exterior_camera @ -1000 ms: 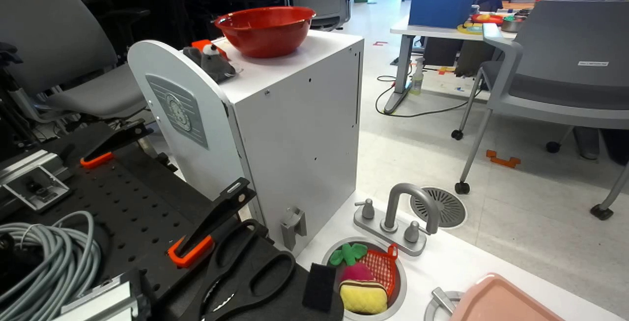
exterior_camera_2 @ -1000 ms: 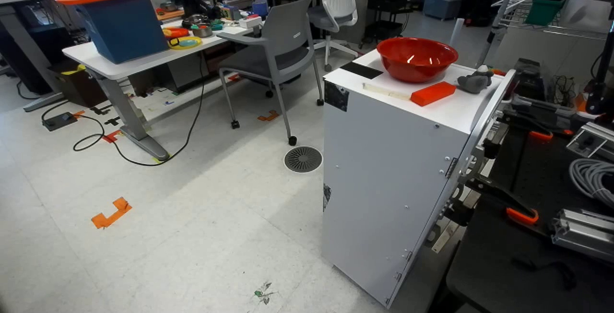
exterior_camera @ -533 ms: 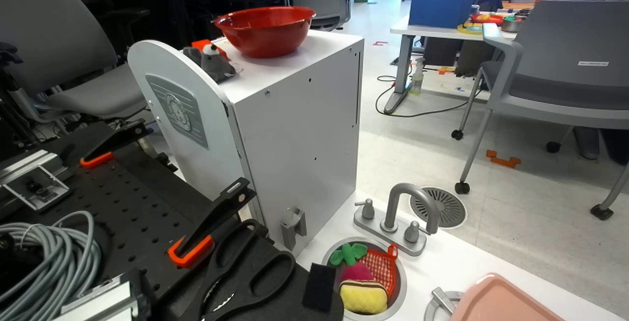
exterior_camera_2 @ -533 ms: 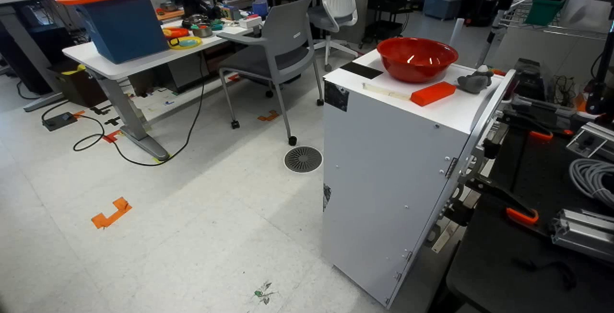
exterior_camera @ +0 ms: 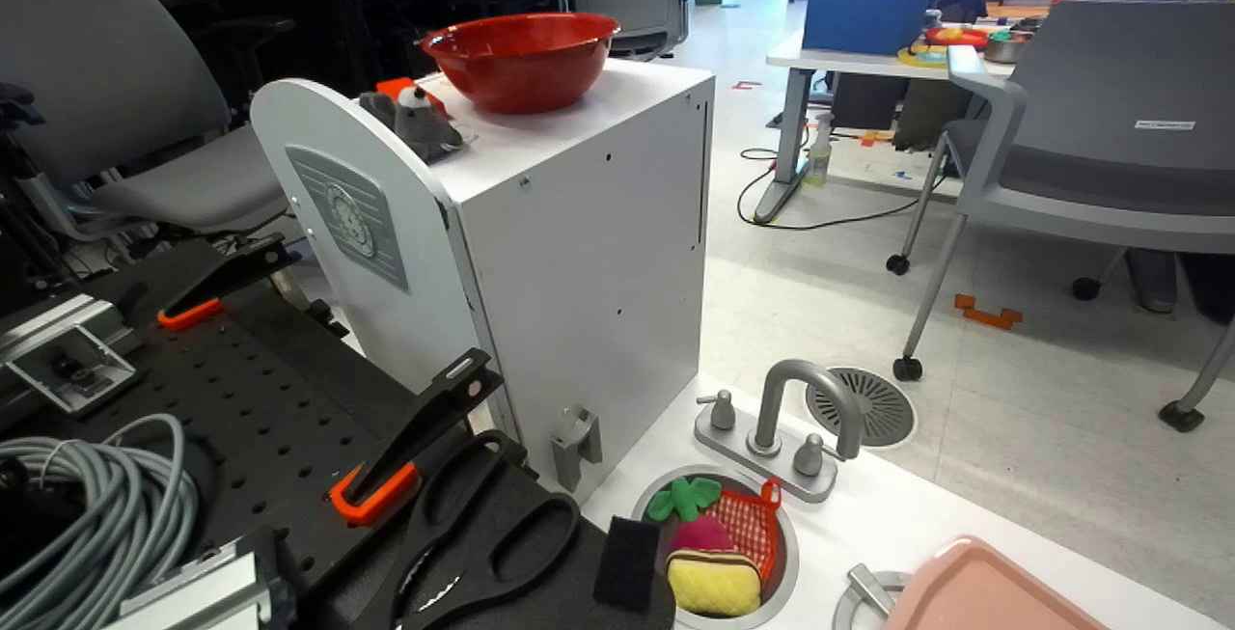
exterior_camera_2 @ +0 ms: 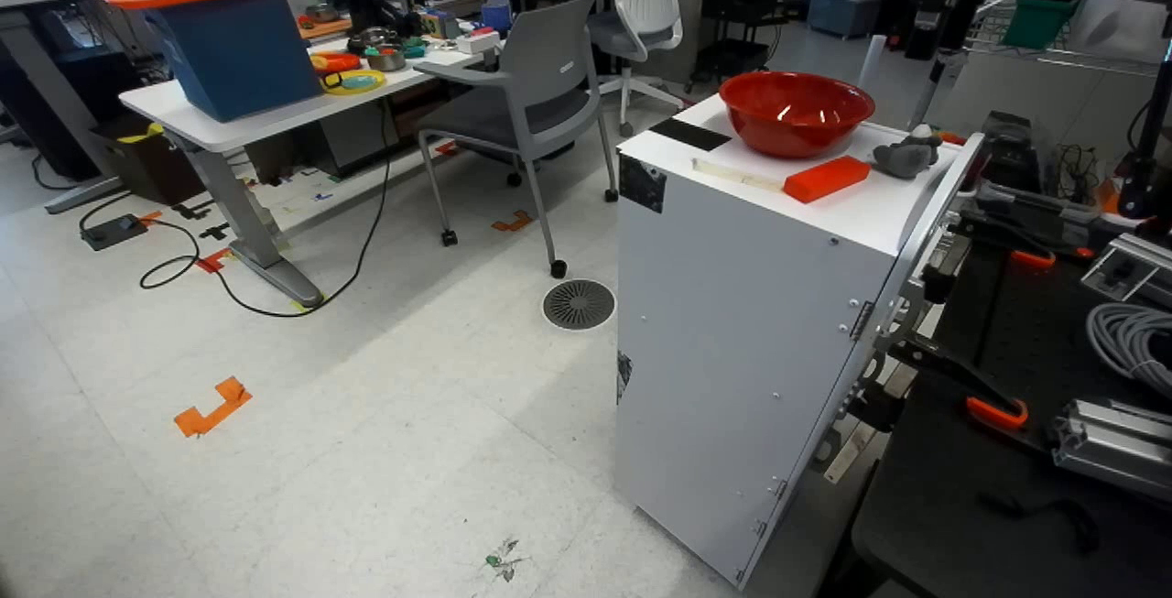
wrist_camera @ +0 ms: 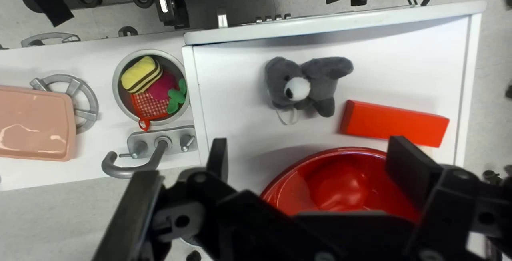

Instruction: Pick up the grey toy and put it the red bowl

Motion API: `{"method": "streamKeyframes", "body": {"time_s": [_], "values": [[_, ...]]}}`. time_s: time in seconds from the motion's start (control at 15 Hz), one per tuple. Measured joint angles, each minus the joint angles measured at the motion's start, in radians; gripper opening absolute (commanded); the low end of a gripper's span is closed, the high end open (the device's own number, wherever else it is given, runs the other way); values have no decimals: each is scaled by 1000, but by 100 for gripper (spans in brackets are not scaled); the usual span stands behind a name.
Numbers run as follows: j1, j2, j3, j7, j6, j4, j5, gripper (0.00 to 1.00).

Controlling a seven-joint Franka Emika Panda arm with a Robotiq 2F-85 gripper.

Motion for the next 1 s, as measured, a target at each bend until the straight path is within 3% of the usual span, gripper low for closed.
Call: {"method": "streamKeyframes", "body": {"time_s": [1.0], "values": [[-19,46,-19,1,0,-32,7,100]]}}
